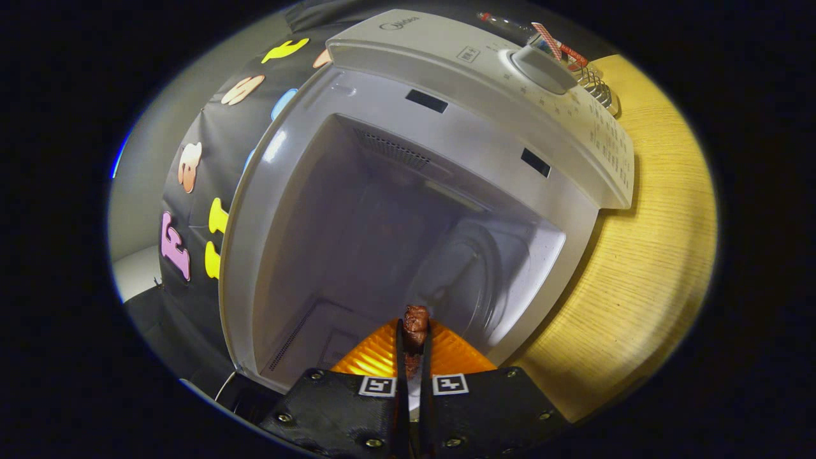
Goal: Open the microwave, put the food inside, and close the microwave door.
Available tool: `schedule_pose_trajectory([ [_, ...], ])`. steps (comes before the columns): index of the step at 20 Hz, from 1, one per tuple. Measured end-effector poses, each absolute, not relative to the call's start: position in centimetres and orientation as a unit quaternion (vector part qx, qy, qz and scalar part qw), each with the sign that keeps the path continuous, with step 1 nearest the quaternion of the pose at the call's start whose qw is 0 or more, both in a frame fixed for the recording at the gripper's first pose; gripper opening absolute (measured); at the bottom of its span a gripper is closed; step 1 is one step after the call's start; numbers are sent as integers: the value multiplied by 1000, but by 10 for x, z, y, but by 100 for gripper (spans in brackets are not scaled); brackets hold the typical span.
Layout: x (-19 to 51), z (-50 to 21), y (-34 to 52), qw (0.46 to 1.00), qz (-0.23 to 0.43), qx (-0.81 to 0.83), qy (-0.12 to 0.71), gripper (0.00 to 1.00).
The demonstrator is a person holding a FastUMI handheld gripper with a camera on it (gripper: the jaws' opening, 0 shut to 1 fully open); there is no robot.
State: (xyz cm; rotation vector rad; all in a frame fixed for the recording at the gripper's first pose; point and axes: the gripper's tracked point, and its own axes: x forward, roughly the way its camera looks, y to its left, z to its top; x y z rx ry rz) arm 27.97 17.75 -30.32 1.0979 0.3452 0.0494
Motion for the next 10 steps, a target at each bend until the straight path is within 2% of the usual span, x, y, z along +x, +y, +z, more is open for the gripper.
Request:
schedule_pose_trajectory([
  [3, 276, -315, 179, 831, 11, 519, 201, 22],
  [4, 275, -308, 182, 826, 22, 528, 194, 31],
  [5, 274, -298, 182, 829, 25, 526, 186, 56],
  [7, 270, -291, 176, 852, 10, 491, 180, 93],
  [8, 267, -295, 171, 861, 1, 474, 186, 96],
  [10, 257, -296, 169, 866, -4, 458, 201, 96],
])
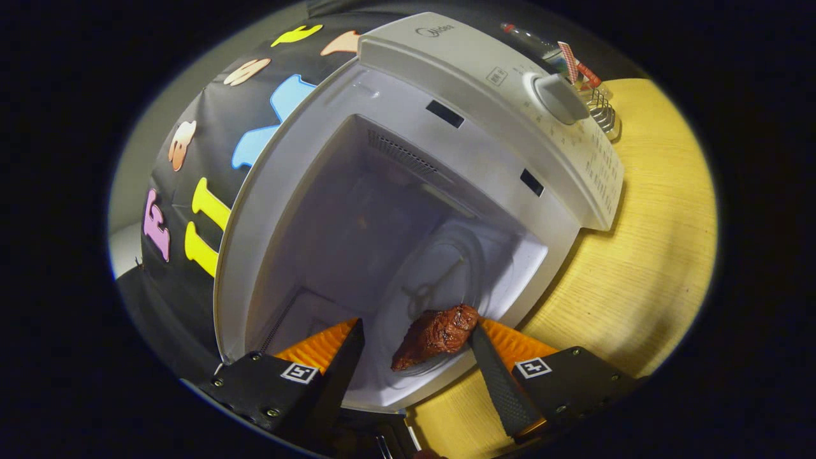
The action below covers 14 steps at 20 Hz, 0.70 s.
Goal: Open the microwave, put the food inside, and close the microwave door.
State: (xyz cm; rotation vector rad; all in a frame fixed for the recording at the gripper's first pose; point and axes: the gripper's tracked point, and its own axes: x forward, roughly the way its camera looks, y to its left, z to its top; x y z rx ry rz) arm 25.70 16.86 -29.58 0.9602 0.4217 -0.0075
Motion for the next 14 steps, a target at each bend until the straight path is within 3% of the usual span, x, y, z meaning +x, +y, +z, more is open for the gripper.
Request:
schedule_pose_trajectory([
  [5, 259, -308, 158, 879, -33, 416, 230, 96],
  [7, 260, -310, 170, 857, -11, 446, 258, 96],
  [14, 251, -312, 174, 896, 4, 343, 281, 96],
])
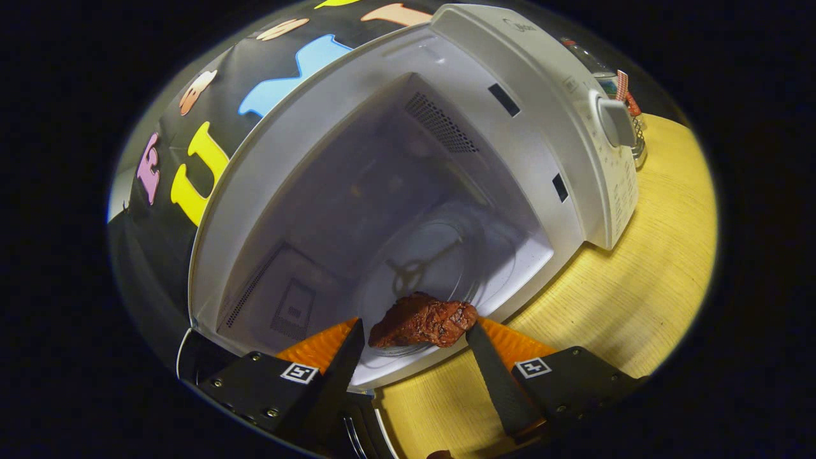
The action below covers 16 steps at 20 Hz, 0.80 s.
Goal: Open the microwave, put the food inside, and close the microwave door.
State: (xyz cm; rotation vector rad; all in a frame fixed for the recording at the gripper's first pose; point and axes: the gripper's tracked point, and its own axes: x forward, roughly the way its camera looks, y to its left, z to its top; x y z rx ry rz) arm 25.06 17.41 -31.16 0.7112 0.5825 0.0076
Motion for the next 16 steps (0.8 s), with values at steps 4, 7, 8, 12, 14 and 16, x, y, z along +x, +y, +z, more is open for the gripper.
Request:
schedule_pose_trajectory([
  [4, 243, -317, 160, 903, -27, 310, 297, 96],
  [7, 231, -298, 155, 910, -20, 296, 289, 97],
  [8, 226, -285, 154, 916, -16, 287, 279, 97],
  [12, 193, -232, 155, 936, 15, 253, 243, 96],
  [14, 171, -202, 160, 943, 37, 244, 223, 96],
  [16, 148, -170, 164, 950, 55, 236, 195, 96],
])
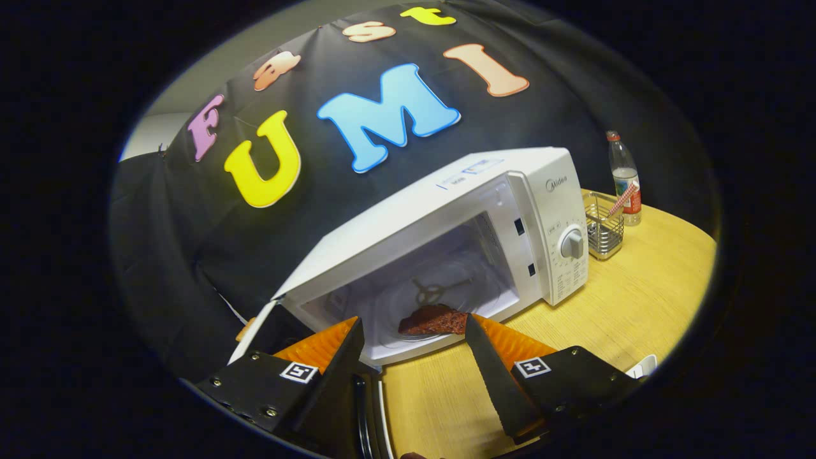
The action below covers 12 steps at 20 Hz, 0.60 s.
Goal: Open the microwave, put the food inside, and close the microwave door.
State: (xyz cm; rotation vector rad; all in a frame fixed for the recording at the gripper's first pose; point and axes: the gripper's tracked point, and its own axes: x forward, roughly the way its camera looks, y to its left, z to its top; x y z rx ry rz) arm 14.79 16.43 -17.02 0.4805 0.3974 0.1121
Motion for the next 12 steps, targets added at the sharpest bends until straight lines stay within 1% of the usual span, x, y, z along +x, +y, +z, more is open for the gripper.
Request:
schedule_pose_trajectory([
  [6, 85, -96, 196, 968, 109, 184, 134, 96],
  [10, 46, -54, 244, 970, 156, 160, 97, 96],
  [12, 27, -44, 270, 968, 183, 148, 89, 96],
])
